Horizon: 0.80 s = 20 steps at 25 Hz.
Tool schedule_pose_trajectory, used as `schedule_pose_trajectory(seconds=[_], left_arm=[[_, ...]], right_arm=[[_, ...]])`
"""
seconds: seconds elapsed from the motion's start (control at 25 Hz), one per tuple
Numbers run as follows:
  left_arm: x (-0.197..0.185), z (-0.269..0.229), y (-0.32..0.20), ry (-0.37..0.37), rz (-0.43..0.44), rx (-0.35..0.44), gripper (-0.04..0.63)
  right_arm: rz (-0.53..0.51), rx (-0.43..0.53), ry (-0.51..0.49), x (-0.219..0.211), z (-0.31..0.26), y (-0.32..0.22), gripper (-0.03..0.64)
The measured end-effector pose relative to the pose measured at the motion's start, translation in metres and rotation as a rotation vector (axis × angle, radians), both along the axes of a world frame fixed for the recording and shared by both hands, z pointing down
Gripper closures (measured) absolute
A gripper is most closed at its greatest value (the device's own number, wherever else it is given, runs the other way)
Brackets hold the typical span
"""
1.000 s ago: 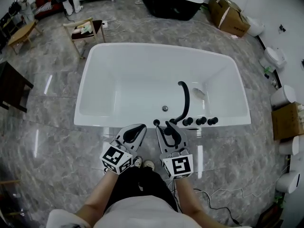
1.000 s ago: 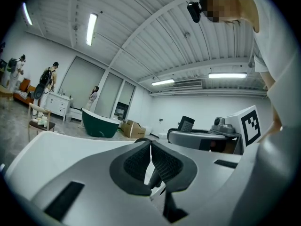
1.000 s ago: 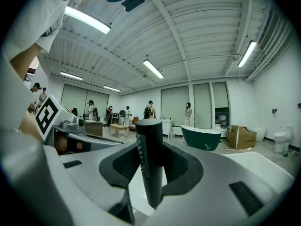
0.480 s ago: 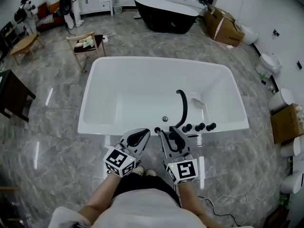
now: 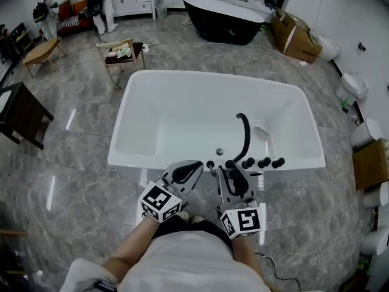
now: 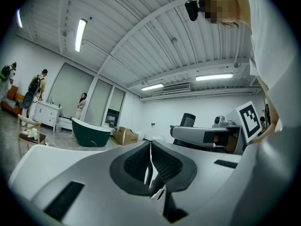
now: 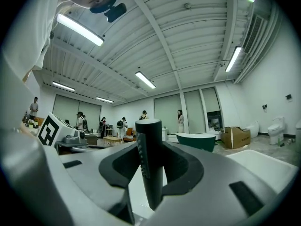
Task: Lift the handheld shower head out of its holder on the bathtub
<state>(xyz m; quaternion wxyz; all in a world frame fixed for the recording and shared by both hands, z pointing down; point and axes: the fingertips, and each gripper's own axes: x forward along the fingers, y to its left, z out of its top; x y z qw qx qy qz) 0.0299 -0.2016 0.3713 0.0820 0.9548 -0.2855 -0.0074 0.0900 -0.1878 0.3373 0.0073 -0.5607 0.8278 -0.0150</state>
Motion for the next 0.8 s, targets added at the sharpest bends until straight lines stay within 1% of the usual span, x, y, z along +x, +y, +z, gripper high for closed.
schedule_pose_trajectory(seconds=[0.12,0.36,0.8], left_arm=[[-0.0042,0.0009,-0.0003,0.004,-0.012,-0.009,0.583],[-0.0039,0.004,0.0013,0.004,-0.004,-0.013,0.583],[-0.003,0.008,0.0031,0.014,-0.011,-0.029,0.583]], right_arm=[[0.015,0.002,-0.012,0.0024,-0.0009,0.0006,0.479],[0.02,0.002,-0.013,0.0018,0.001,0.0043,0.479],[0.031,0.001,0.007,0.0047,-0.0008,0.0069,0.479]])
